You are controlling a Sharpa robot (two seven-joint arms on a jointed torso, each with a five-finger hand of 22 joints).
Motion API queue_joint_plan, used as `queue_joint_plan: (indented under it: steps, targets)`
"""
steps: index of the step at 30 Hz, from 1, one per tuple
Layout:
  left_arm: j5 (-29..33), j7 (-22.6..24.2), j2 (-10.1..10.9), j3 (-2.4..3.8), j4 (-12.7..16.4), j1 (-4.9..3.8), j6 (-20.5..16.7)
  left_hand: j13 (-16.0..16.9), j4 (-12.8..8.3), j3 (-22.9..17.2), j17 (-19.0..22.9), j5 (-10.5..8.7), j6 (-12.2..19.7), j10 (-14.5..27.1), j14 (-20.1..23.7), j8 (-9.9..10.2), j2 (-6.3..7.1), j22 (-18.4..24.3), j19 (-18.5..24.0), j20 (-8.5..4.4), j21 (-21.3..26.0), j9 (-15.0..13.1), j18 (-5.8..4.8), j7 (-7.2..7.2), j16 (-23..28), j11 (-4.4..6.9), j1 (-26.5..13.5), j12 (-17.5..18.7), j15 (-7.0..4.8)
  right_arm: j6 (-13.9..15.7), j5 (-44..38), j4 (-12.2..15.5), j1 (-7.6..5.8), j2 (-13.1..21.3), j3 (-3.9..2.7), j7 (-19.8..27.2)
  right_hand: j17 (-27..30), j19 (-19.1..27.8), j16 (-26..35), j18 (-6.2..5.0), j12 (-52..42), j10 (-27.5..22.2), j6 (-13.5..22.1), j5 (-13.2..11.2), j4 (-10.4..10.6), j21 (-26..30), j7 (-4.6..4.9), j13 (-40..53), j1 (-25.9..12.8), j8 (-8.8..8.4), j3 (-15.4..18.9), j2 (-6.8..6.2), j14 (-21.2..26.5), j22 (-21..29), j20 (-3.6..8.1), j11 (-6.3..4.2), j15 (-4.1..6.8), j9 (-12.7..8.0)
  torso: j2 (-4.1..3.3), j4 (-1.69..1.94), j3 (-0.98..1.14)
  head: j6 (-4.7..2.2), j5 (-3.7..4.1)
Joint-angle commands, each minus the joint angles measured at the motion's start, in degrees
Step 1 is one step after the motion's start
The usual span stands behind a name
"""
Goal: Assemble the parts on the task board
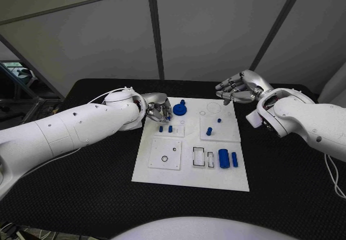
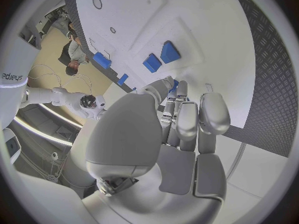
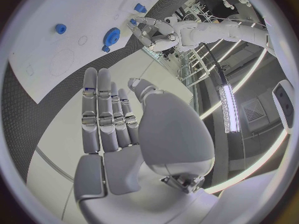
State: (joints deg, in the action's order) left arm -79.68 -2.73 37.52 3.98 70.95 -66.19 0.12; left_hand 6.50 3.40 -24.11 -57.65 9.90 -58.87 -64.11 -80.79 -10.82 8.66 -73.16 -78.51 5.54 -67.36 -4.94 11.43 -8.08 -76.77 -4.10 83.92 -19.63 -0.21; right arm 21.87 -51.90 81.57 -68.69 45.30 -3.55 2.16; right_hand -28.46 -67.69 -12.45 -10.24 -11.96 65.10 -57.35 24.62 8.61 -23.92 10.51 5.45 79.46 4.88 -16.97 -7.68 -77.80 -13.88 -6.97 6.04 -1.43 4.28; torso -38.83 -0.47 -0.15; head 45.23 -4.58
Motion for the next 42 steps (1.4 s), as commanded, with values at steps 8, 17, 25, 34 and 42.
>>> queue_joint_plan:
  steps: [8,17,25,34,42]
  targets:
    - [0.2,-0.8,-0.1,0.04,-0.1,-0.05,0.8,0.1,0.2,-0.2,0.0,-0.27,-0.5,-0.6,-0.1,0.4,0.01,0.0,-0.2,0.1,0.1,0.1,-6.0,0.02,-0.1,0.08,-0.6,0.3,0.02,-0.3,-0.1,0.1,-0.09,0.0,-0.03,0.3,0.1,-0.3,0.4,-0.17,0.3,0.1,0.0,0.3,0.0,0.3,0.15,-0.1,0.2,-0.05,-0.5,0.26,-0.3,0.1,-0.18,0.19,-0.21,0.1,0.0,0.02,-0.03,-0.09,-0.07]
    - [0.2,-0.9,0.0,0.04,-0.2,-0.04,1.0,0.2,0.1,-0.2,0.1,-0.3,0.5,-0.6,-0.1,1.4,0.24,-0.2,-0.2,0.12,-0.1,0.5,-6.05,-0.31,-0.2,-0.12,-0.8,0.8,0.1,-0.3,-0.1,-0.1,-0.09,-0.1,-0.03,0.3,0.1,-0.3,0.4,-0.17,0.3,0.1,0.0,0.3,0.0,0.3,0.15,-0.1,0.2,-0.05,-0.5,0.26,-0.3,0.1,-0.18,0.19,-0.21,0.1,-0.01,0.0,0.01,0.02,-0.03]
    - [0.2,-1.2,-0.1,0.04,-0.2,-0.04,1.5,0.6,-0.1,-0.5,0.3,-0.35,5.6,-1.2,-0.1,5.3,0.82,-0.5,-0.3,0.01,-0.1,1.3,-6.04,-0.46,-0.3,0.28,-1.2,1.7,-0.15,-0.3,-0.1,-0.1,-0.09,-0.1,-0.03,0.3,0.1,-0.3,0.5,-0.17,0.3,0.1,0.0,0.3,0.0,0.3,0.15,-0.1,0.2,-0.05,-0.5,0.24,-0.3,0.1,-0.17,0.19,-0.21,0.1,0.03,0.0,0.01,0.02,-0.04]
    - [0.2,-1.6,0.1,0.04,-0.3,-0.03,1.5,0.8,-0.2,-0.4,0.5,-0.37,7.4,-1.6,-0.1,6.8,0.96,-0.7,-0.4,-0.1,-0.2,1.3,-6.09,-0.51,-0.4,0.36,-1.4,2.1,-0.24,-0.4,-0.2,-0.1,-0.09,0.0,-0.03,0.4,0.1,-0.3,0.5,-0.17,0.3,0.1,0.0,0.3,0.0,0.3,0.15,-0.1,0.2,-0.05,-0.5,0.22,-0.3,0.1,-0.17,0.19,-0.21,0.1,0.03,0.01,-0.01,-0.05,-0.07]
    - [0.2,-1.8,0.6,0.04,-0.3,-0.03,1.2,0.8,-0.2,-0.3,0.6,-0.39,7.6,-1.6,0.0,6.9,1.04,-0.6,-0.3,-0.11,-0.1,1.3,-6.05,-0.49,-0.3,0.35,-1.5,2.2,-0.24,-2.0,-1.9,-0.4,-0.09,0.4,-0.03,-0.6,0.1,-0.7,0.7,-0.22,0.4,0.2,-0.2,-0.1,-1.2,0.1,0.09,-0.5,1.4,0.06,-1.0,0.14,-0.7,0.0,0.1,0.12,-0.01,0.1,0.09,0.05,-0.03,-0.02,-0.01]
